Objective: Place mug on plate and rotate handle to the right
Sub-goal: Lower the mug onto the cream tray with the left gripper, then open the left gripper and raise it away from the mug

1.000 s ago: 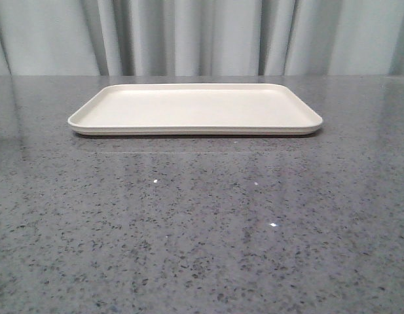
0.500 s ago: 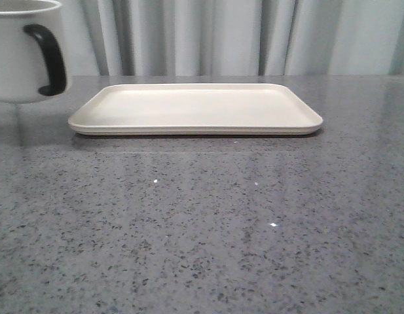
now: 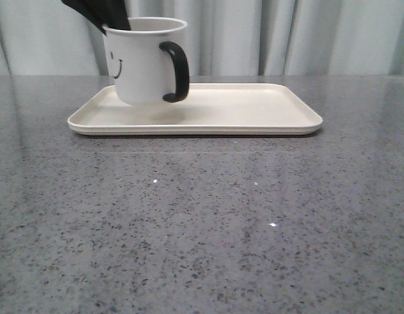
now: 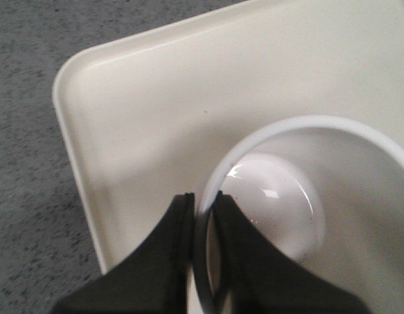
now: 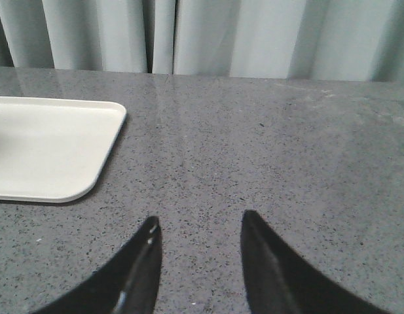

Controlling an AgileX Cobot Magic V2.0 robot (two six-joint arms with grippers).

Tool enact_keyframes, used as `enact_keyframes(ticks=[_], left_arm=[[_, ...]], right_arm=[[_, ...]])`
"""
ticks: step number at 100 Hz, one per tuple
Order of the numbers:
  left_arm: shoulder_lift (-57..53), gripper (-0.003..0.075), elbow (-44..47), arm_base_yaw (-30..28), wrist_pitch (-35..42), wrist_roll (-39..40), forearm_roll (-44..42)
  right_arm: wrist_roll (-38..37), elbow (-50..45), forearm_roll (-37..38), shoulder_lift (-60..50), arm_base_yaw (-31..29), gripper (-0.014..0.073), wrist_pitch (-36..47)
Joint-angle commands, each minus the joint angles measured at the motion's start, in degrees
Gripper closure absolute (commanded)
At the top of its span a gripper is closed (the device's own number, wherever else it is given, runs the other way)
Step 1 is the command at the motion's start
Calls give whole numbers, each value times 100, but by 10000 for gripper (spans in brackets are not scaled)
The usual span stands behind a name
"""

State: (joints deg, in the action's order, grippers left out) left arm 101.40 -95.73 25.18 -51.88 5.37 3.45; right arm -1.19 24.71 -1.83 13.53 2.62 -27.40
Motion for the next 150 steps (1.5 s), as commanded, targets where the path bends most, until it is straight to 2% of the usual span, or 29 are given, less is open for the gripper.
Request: enact_keyframes(ticks=[1,18,69,80,93,103,135,150], left_arm=[[-66,739,-395,156,227,-7,111],[230,739,-615,356,259,-7,83],[381,733,-612,354,450,-7,128],[381,641,-612,354,450,-7,225],[381,426,-612,354,450,-7,225],[381,341,-612,354,445,-7,225],[-109,344,-612,344,412,-104,213],[-582,344,-590,344,412,-104,86]], right_arm=[[20,213,7,118,10,287,464],[20,213,7,118,10,287,459],[20,213,12,118,10,287,418],[20,213,12,118,10,287,389],[20,213,12,118,10,287,389],[20,213,12,118,10,287,389],[83,217,126,118,10,287,471],[119,334,183,174,10,287,155]])
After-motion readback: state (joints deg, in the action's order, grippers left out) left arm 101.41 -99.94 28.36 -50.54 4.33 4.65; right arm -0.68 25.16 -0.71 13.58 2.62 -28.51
